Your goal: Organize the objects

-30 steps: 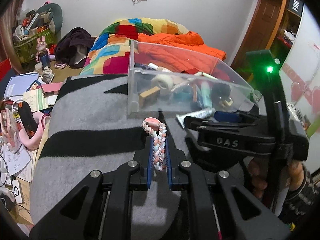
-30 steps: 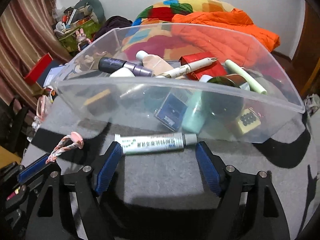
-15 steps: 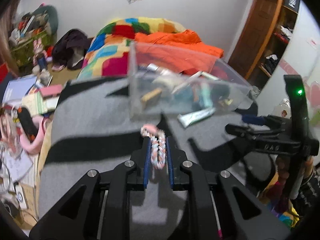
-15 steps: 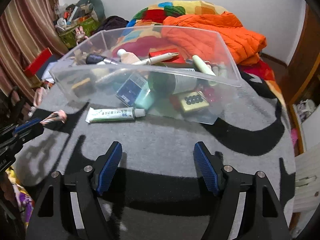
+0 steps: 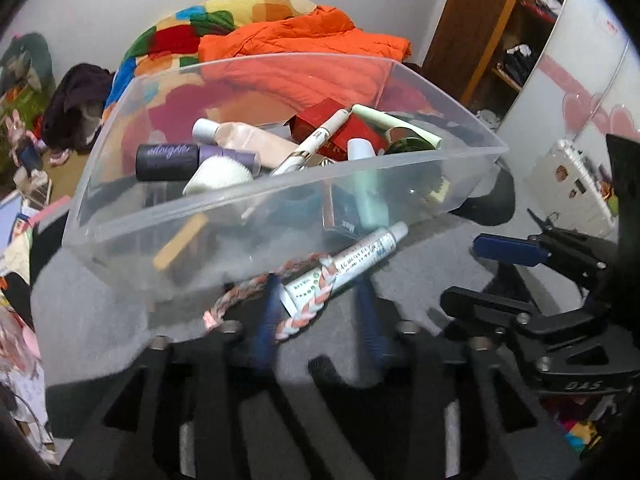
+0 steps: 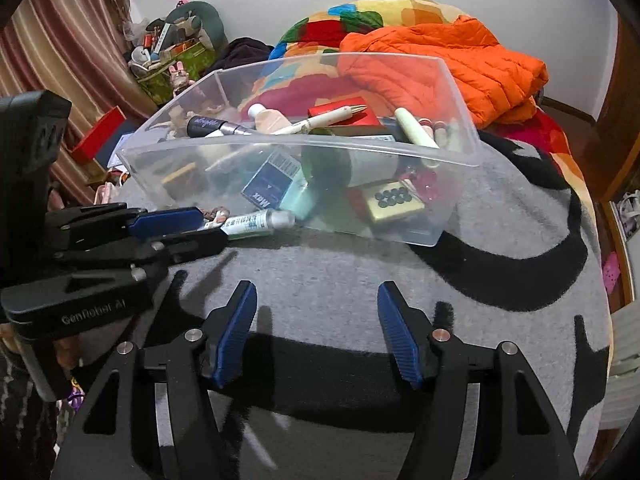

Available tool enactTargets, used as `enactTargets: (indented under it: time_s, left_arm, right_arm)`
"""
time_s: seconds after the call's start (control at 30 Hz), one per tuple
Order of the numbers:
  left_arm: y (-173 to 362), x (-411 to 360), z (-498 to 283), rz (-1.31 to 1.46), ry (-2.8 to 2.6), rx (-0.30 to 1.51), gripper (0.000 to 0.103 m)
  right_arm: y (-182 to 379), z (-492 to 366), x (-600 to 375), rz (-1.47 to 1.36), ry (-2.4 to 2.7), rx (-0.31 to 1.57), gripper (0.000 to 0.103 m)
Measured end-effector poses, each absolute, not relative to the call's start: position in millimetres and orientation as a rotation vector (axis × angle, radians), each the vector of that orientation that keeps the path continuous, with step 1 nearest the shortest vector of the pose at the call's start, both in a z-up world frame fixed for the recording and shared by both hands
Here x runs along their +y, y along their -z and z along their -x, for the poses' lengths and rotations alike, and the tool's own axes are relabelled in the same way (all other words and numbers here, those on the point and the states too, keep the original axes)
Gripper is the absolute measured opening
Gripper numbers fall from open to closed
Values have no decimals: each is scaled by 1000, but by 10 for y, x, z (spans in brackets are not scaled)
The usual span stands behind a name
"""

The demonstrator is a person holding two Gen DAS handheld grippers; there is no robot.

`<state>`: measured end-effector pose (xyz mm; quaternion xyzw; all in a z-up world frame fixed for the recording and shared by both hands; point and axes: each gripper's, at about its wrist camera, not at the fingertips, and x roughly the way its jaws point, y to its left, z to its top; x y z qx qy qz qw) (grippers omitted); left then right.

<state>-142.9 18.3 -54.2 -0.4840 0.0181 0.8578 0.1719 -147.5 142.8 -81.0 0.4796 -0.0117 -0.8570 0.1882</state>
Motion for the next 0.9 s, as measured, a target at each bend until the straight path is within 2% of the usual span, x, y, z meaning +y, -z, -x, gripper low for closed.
enactTargets:
  time_s: [0.23,0.33,0.57,0.8,0.9]
  left_arm:
    - [611,328,1388,1386,-2379,93,51]
    - [569,380,1273,1371,-2309,62,45]
    - [465,511,939,1324,-2202,37,43]
    - [503,311,724,1345,-2266,33,43]
    - [478,144,634,1357,-2310,-6,43]
  right_arm:
    - [819,1518,1584,-1345,2407,-98,59]
    - [810,1529,1637,-1345,2407,-119,59]
    - [812,1516,1551,-1347,2352,-75,62]
    - [844,1605,1356,-1370,2363,-114,65]
    - [890,1657,1186,-1388,2423,-28,65]
